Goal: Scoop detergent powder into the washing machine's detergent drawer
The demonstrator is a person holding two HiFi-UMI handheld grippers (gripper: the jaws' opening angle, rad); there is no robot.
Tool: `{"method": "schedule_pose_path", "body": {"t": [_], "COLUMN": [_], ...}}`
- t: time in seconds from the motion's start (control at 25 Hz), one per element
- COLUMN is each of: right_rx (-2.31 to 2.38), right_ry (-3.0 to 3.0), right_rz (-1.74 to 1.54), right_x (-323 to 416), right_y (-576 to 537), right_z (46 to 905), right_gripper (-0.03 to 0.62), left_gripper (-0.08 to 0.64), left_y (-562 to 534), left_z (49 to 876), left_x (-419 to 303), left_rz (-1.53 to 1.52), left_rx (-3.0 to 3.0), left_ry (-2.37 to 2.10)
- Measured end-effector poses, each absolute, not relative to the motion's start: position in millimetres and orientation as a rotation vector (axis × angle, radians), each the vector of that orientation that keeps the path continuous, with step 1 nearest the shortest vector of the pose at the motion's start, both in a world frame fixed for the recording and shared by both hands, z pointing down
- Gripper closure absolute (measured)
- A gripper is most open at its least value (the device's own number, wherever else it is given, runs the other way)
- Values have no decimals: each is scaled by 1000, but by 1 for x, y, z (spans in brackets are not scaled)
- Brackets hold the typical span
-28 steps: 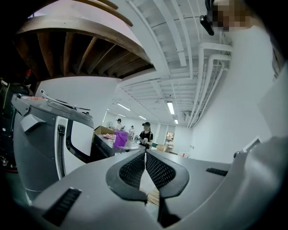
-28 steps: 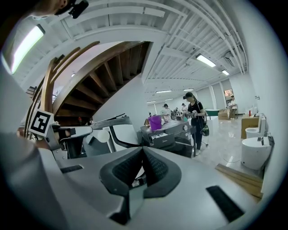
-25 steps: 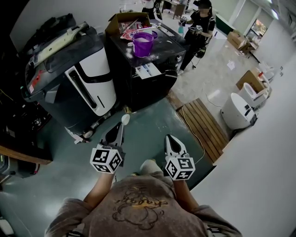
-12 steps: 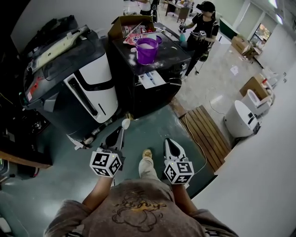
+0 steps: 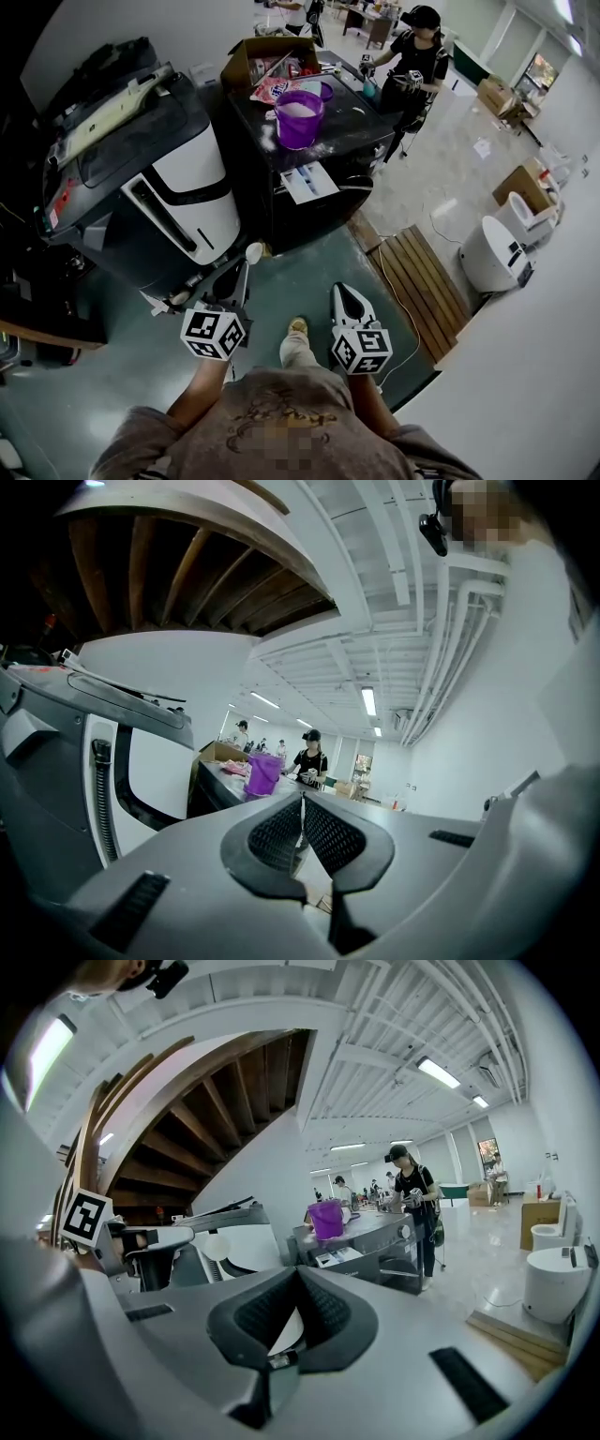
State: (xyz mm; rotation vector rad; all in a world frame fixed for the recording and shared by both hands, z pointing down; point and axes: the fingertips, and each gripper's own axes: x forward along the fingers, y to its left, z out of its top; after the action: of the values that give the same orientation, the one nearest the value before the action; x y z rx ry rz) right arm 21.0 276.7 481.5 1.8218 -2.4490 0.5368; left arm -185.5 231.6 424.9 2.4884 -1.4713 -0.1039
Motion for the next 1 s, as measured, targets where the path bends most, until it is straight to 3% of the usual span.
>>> {"method": "schedule_pose_path", "body": {"t": [1.0], "right_rx": [1694], "right_ry": [-2532], "right_rz": [517], "right_x": [81], "right_y": [75], "right_z": [474], "right_gripper": [591], "left_gripper": [537], "left_y": [54], "left_z": [410], "left_x": [-142], "left_rz": [-161], "left_rx": [2396], "left_ry": [-1619]}}
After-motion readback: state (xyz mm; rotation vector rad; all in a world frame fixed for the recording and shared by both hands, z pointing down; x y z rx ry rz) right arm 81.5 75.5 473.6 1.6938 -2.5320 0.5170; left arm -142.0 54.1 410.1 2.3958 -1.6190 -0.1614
